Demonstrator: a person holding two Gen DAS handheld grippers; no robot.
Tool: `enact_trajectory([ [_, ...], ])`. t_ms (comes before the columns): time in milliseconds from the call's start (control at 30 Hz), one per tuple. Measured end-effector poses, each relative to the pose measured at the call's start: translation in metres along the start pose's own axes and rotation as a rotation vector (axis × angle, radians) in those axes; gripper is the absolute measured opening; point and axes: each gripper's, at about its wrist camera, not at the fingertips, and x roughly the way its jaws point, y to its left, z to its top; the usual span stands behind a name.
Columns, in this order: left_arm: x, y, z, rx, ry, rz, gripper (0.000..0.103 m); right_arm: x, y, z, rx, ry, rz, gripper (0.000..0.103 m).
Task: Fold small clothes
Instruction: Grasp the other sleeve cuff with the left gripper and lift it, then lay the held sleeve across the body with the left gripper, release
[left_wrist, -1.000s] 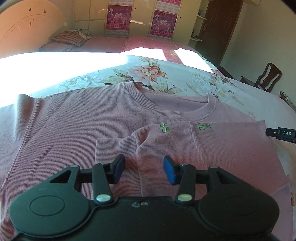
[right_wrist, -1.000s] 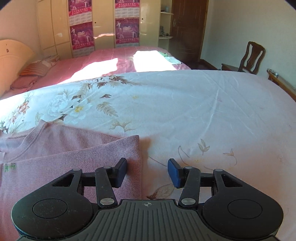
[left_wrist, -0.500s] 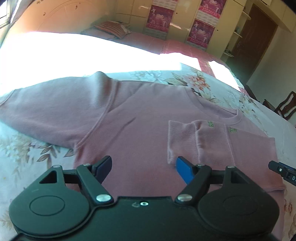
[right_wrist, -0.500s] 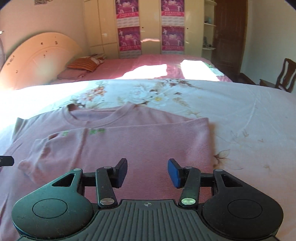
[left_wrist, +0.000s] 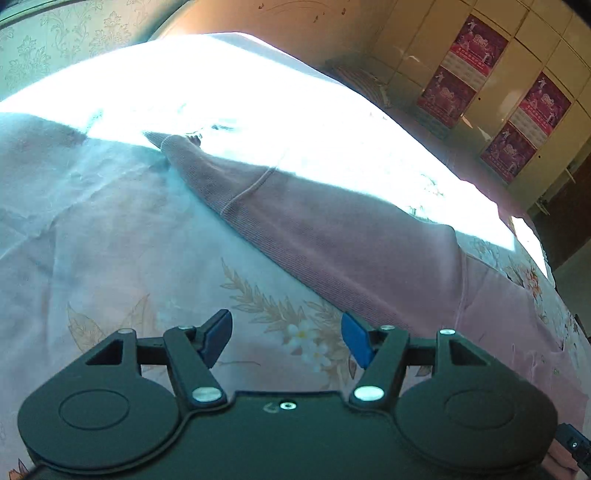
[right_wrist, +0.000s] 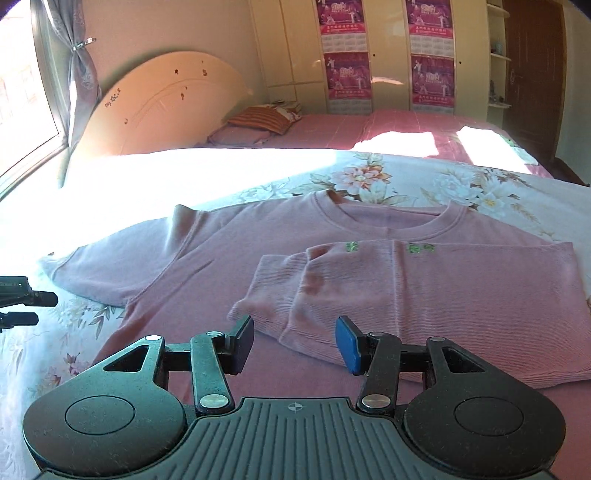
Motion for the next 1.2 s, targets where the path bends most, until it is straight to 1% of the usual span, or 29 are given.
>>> enact_trajectory([
  [200, 0.034, 0.045, 0.043, -0.086, -0.020, -0.002, 0.063, 0.035, 0.050, 0.006, -0.025, 0.028, 0.024, 0.049],
  [233, 0.039, 0.049, 0.049, -0.095, -0.020, -0.005, 0.061, 0.041, 0.057, 0.007, -0.030, 0.031, 0.027, 0.049],
  [267, 0.046, 0.055, 0.055, -0.109, -0.020, -0.019, 0.059, 0.046, 0.062, 0.009, -0.033, 0.033, 0.029, 0.049],
  [433, 0.074, 0.071, 0.082, -0.167, -0.063, -0.107, 0.059, 0.077, 0.092, 0.015, -0.048, 0.051, 0.042, 0.049],
  [500, 0.081, 0.072, 0.089, -0.178, -0.085, -0.116, 0.051, 0.087, 0.098, 0.017, -0.062, 0.055, 0.032, 0.049],
  [533, 0.085, 0.071, 0.092, -0.172, -0.097, -0.106, 0.039, 0.093, 0.101, 0.017, -0.071, 0.056, 0.024, 0.049],
  [567, 0.087, 0.070, 0.094, -0.168, -0.103, -0.094, 0.025, 0.098, 0.103, 0.018, -0.079, 0.060, 0.019, 0.049],
  [633, 0.090, 0.072, 0.095, -0.175, -0.110, -0.079, 0.012, 0.107, 0.106, 0.020, -0.087, 0.066, 0.012, 0.049],
  [667, 0.089, 0.072, 0.094, -0.178, -0.115, -0.079, 0.008, 0.112, 0.109, 0.020, -0.093, 0.069, 0.010, 0.049],
  [767, 0.083, 0.071, 0.094, -0.162, -0.135, -0.090, 0.005, 0.125, 0.115, 0.019, -0.115, 0.077, 0.003, 0.049],
  [833, 0.072, 0.062, 0.096, -0.131, -0.162, -0.110, 0.005, 0.140, 0.121, 0.012, -0.150, 0.124, -0.008, 0.049],
  [900, 0.055, 0.048, 0.099, -0.086, -0.194, -0.154, 0.005, 0.143, 0.126, 0.004, -0.203, 0.102, -0.032, 0.050],
  [933, 0.046, 0.040, 0.100, -0.062, -0.209, -0.171, 0.005, 0.143, 0.126, 0.005, -0.203, 0.105, -0.031, 0.050],
  [967, 0.034, 0.025, 0.100, -0.018, -0.229, -0.202, 0.005, 0.142, 0.123, 0.007, -0.187, 0.112, -0.020, 0.050],
  [1000, 0.026, 0.014, 0.100, 0.015, -0.241, -0.225, 0.005, 0.138, 0.116, 0.011, -0.141, 0.112, 0.013, 0.050],
  [1067, 0.005, -0.024, 0.093, 0.116, -0.262, -0.292, 0.005, 0.123, 0.102, 0.017, -0.058, 0.087, 0.051, 0.050],
  [1133, -0.010, -0.059, 0.082, 0.193, -0.262, -0.357, 0.005, 0.104, 0.087, 0.020, -0.012, 0.060, 0.059, 0.050],
  [1200, -0.020, -0.102, 0.060, 0.294, -0.252, -0.421, 0.005, 0.085, 0.066, 0.021, 0.031, 0.036, 0.051, 0.050],
])
